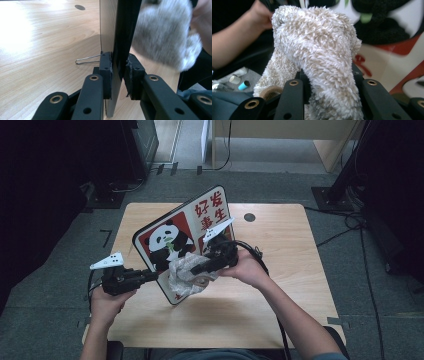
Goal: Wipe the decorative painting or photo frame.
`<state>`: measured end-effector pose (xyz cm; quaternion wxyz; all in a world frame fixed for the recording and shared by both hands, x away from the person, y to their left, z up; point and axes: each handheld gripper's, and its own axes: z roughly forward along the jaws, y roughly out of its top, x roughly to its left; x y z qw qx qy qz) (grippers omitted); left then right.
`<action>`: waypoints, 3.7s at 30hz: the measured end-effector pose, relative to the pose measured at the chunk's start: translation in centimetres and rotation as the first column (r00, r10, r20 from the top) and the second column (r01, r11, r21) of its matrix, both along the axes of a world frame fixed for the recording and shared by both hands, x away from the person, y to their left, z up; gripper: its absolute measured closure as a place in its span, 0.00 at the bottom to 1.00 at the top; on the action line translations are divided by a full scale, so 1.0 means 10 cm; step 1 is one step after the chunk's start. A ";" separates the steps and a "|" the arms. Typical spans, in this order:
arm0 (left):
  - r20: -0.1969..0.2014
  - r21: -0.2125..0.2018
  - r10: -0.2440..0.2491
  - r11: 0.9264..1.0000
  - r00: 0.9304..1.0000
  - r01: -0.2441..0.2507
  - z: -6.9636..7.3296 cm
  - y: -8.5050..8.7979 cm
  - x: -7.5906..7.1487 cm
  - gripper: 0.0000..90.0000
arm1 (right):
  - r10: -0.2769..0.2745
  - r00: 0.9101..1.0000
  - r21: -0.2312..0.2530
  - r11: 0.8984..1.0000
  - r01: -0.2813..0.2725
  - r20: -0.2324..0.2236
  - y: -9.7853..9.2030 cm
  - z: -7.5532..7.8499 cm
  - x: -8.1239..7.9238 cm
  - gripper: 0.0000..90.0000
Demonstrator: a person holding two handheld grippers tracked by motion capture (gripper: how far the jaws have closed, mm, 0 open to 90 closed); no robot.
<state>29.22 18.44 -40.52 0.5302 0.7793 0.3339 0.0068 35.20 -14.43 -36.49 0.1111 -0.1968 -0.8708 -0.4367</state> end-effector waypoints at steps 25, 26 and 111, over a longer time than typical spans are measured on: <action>0.005 -0.006 0.000 1.000 1.000 0.000 -0.01 0.00 0.00 0.87 | -0.007 0.987 0.068 0.998 -0.005 0.163 0.46 1.50 0.25 0.74; 0.005 -0.008 0.000 1.000 1.000 0.000 -0.01 0.00 0.00 0.87 | -0.004 0.985 0.072 0.997 -0.009 0.175 0.52 1.56 0.26 0.74; 0.014 -0.006 0.005 1.000 1.000 -0.005 -0.01 0.01 -0.03 0.88 | -0.127 0.980 0.032 0.992 0.123 0.151 0.63 1.33 0.73 0.69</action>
